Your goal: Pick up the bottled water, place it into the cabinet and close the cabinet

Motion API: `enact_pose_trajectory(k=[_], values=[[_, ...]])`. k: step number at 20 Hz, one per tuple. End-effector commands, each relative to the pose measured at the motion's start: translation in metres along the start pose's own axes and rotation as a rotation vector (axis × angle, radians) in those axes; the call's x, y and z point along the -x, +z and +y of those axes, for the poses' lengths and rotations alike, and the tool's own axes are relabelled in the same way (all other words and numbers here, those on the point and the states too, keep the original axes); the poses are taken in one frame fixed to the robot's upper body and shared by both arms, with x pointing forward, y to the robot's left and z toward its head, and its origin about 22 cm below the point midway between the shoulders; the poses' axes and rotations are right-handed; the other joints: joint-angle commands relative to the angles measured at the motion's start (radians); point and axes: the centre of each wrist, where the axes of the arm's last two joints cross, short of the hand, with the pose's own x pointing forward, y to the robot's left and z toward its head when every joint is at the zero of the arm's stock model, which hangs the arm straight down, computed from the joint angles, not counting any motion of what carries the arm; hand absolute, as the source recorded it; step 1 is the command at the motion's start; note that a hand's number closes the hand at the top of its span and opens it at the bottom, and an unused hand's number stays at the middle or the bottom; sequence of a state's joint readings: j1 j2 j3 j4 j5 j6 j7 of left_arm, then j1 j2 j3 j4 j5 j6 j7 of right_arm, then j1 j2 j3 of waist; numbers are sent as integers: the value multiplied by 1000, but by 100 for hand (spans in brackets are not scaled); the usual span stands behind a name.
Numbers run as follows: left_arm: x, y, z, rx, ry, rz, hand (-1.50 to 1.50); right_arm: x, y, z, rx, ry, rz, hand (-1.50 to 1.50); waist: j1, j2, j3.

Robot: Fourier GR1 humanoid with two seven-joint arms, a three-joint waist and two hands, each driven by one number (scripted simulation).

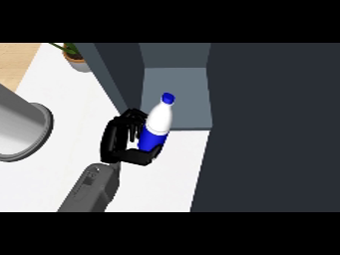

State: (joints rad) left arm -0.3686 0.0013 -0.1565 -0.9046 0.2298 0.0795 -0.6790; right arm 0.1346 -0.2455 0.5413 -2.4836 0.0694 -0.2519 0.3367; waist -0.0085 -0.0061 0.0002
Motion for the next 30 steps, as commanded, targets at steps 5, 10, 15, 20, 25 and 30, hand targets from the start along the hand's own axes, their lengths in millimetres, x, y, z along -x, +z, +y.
enact_pose_trajectory(k=[5, 10, 15, 20, 25, 30], values=[[-51, -26, -50, -16, 31, 7, 150, -21, 12, 5, 31, 24, -34, -150, 3, 2, -1], [-59, -72, -71, -21, -8, 7, 150, -22, 15, 2, 16, 19, -32, -150, -14, 6, -1], [-47, -64, -81, -35, -78, 37, 150, -30, 25, -3, 20, 9, -43, -150, -16, 5, -1], [-59, -91, -96, -76, -73, 89, 150, -15, 23, -16, -15, 22, -28, -150, -22, 8, 1], [-55, -109, -82, -130, -79, 114, 150, -12, 18, -7, 5, 7, -31, -150, -14, 9, 0], [-55, -120, -90, -204, -117, 143, 150, -13, 29, -14, 8, -7, -24, -150, -32, 10, 0]])
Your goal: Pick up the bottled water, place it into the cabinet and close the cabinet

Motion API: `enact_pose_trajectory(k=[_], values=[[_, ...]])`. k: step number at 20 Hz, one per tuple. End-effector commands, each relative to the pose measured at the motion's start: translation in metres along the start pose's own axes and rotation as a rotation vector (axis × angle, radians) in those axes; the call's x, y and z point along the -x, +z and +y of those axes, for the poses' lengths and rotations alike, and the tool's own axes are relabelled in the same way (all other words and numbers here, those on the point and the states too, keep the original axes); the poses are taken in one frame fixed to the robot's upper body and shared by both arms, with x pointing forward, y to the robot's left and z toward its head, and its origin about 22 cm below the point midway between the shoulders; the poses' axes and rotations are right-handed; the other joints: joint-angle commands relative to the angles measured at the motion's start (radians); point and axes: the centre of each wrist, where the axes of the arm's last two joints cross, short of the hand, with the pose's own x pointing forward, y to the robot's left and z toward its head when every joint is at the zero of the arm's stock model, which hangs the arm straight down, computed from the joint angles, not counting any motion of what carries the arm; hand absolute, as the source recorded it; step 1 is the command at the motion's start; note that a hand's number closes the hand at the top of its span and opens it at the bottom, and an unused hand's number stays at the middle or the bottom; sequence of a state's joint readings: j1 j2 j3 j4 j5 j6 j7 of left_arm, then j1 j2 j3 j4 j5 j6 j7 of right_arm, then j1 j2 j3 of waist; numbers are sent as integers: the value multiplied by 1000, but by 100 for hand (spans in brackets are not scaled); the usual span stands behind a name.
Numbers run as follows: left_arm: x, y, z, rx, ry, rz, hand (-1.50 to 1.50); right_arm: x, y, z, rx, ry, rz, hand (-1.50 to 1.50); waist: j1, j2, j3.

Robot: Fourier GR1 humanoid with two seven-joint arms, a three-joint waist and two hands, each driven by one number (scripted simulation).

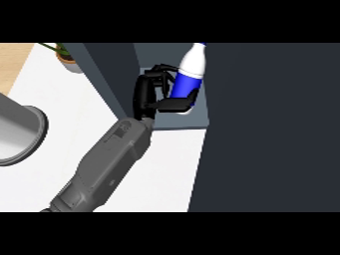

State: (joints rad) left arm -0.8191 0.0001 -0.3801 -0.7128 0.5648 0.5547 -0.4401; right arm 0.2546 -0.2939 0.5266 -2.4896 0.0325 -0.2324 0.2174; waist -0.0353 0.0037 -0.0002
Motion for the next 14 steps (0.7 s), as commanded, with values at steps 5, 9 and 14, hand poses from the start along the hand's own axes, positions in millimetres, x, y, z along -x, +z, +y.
enact_pose_trajectory(k=[5, 9, 14], values=[[7, -26, 10, -93, -118, -6, 150, -26, 17, -8, -12, -11, -33, -150, -11, 5, 0], [-3, -35, 0, -140, -223, -27, 150, -9, 8, -9, -51, -20, -41, -150, -25, 9, 1], [8, -41, 20, -148, -227, -36, 150, -9, 14, -11, -28, -8, -55, -150, -31, 14, 0]])
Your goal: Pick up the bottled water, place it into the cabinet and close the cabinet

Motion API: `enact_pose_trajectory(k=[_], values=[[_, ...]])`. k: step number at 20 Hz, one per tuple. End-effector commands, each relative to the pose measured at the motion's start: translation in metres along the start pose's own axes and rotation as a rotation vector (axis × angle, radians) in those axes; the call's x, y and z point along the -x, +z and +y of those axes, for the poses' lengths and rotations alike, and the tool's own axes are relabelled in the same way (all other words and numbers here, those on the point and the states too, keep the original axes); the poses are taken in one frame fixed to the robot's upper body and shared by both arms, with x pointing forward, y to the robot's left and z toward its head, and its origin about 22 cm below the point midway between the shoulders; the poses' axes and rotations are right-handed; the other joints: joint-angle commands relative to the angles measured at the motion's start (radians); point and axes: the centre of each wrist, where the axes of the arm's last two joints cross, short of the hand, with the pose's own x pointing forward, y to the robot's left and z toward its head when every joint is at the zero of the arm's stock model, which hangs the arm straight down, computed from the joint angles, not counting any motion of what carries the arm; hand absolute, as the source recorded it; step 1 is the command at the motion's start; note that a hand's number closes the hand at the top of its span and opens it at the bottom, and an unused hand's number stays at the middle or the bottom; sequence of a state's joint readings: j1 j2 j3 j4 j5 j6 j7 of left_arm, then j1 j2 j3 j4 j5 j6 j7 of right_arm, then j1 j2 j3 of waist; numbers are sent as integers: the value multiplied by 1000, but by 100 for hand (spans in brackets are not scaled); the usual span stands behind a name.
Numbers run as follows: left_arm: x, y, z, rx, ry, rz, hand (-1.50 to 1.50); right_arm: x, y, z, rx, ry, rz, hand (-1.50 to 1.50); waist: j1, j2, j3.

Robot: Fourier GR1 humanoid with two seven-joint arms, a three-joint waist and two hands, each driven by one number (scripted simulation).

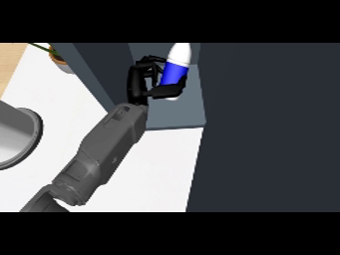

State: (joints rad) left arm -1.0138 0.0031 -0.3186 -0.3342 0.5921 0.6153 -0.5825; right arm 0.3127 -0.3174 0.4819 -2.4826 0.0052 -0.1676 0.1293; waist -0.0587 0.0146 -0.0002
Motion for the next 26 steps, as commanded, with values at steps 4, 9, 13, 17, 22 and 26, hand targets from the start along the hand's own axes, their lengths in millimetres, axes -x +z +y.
enact_pose_trajectory(k=[4, 9, 13, 17, 22, 26], values=[[0, -9, 2, -2, -99, -32, 150, -25, 9, 1, -7, -36, -41, -150, -12, 4, -1], [-4, -17, 6, -5, -104, -34, -150, -13, -1, -4, -17, -29, -53, -150, -11, 12, -1], [4, -12, 8, -1, -103, -32, -150, -14, -1, -3, -33, -43, -31, -150, -8, 10, -1], [-12, -21, 2, -35, -49, -28, -150, -11, 3, -1, -41, -40, -52, -150, -35, 15, -1], [-8, -24, 10, 21, -66, -71, -150, -19, 1, -2, -24, -44, -36, -150, -16, 11, -1], [-14, -23, 1, 64, -50, -81, -150, -12, 3, -1, -43, -63, -34, -150, -24, 11, 0]])
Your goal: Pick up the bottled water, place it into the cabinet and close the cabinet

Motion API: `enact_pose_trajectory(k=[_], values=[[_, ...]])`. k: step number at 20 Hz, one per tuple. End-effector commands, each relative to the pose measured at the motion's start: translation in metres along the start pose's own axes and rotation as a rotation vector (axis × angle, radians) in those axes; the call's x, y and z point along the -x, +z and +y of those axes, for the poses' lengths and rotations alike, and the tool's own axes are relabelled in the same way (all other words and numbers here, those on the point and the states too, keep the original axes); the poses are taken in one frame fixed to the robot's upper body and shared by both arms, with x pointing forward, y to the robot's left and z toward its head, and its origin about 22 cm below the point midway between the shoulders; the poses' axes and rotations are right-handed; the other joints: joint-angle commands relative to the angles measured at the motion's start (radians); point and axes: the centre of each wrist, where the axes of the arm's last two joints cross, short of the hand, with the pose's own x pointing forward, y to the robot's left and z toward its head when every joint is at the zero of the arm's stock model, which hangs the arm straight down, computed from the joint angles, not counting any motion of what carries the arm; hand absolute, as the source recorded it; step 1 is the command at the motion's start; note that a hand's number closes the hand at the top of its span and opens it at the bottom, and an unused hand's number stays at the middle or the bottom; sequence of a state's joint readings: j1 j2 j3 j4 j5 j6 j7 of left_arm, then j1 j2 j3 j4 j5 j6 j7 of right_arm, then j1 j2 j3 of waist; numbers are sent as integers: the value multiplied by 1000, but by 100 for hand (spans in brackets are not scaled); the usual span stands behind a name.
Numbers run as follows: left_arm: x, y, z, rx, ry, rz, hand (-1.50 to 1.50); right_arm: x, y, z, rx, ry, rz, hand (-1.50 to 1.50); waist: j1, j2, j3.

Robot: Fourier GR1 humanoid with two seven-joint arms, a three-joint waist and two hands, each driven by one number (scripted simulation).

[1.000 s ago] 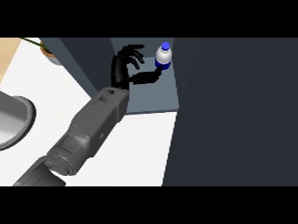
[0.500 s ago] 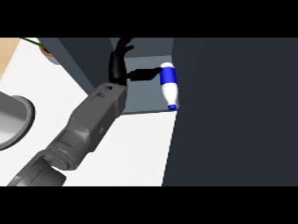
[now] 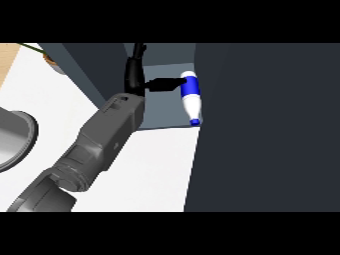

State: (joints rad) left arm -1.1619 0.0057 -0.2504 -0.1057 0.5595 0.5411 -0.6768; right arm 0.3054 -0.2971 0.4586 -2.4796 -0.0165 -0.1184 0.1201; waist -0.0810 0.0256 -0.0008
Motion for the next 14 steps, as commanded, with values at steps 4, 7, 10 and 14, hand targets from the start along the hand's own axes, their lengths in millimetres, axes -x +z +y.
enact_pose_trajectory(k=[4, 7, 10, 14], values=[[-15, -5, -9, 120, 156, -77, -150, -18, 5, -7, 9, -23, -3, -150, 19, -7, 0], [-30, -11, -15, 223, 281, -103, -150, -15, 8, -4, 16, -35, -5, -150, 18, -13, 0], [-26, -7, -14, 255, 347, -105, -150, -18, 11, 5, 26, -22, -1, -150, 31, -19, 0], [-26, -3, -16, 270, 394, -90, -150, -19, 11, -3, 19, -7, -8, -150, 37, -20, 1]])
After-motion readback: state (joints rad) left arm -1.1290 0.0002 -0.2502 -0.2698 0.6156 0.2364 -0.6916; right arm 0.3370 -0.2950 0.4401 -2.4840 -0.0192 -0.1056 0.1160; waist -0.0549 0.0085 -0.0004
